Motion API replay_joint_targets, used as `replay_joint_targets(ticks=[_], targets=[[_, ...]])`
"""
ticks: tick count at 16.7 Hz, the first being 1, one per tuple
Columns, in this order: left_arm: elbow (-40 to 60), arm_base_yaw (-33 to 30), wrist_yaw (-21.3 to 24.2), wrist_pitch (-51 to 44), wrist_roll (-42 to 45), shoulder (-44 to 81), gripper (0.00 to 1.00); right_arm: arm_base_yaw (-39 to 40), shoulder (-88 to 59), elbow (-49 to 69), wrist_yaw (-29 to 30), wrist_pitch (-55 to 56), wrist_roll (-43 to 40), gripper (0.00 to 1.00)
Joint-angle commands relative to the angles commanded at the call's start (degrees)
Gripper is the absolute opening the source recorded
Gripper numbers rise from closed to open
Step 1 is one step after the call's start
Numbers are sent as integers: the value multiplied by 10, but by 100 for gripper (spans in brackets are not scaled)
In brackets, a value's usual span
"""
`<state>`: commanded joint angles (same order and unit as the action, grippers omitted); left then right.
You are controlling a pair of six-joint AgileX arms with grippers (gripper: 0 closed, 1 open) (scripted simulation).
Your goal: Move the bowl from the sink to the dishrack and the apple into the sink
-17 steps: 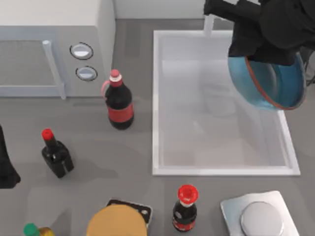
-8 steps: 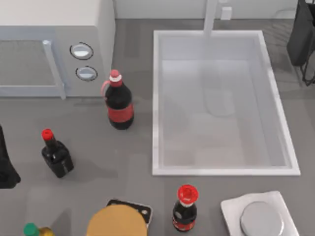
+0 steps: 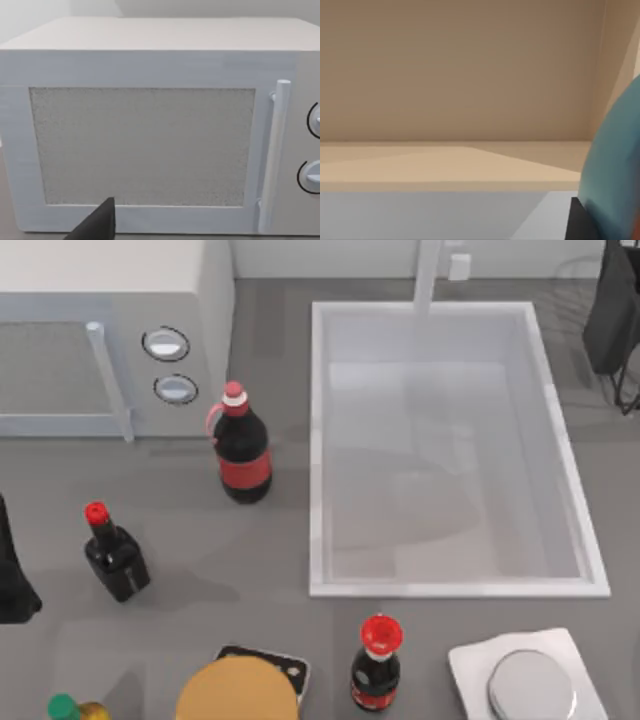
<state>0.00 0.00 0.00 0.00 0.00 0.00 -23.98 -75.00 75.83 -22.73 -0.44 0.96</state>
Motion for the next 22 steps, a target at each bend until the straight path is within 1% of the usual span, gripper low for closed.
replay_joint_targets(ticks=[4,7,10,15,17,20,22], targets=[[0,0,0,0,0,0,100,2,-4,1,2,0,1,0],[0,0,0,0,0,0,100,7,-35,-12,6,39,1,0],[0,0,0,0,0,0,100,16,-94,-45,18,129,1,0],[0,0,0,0,0,0,100,41,-206,-126,45,342,0,0],[0,0,0,0,0,0,100,51,-243,-158,55,411,0,0],[0,0,0,0,0,0,100,62,-275,-192,67,468,0,0],[0,0,0,0,0,0,100,64,-280,-198,68,476,0,0]])
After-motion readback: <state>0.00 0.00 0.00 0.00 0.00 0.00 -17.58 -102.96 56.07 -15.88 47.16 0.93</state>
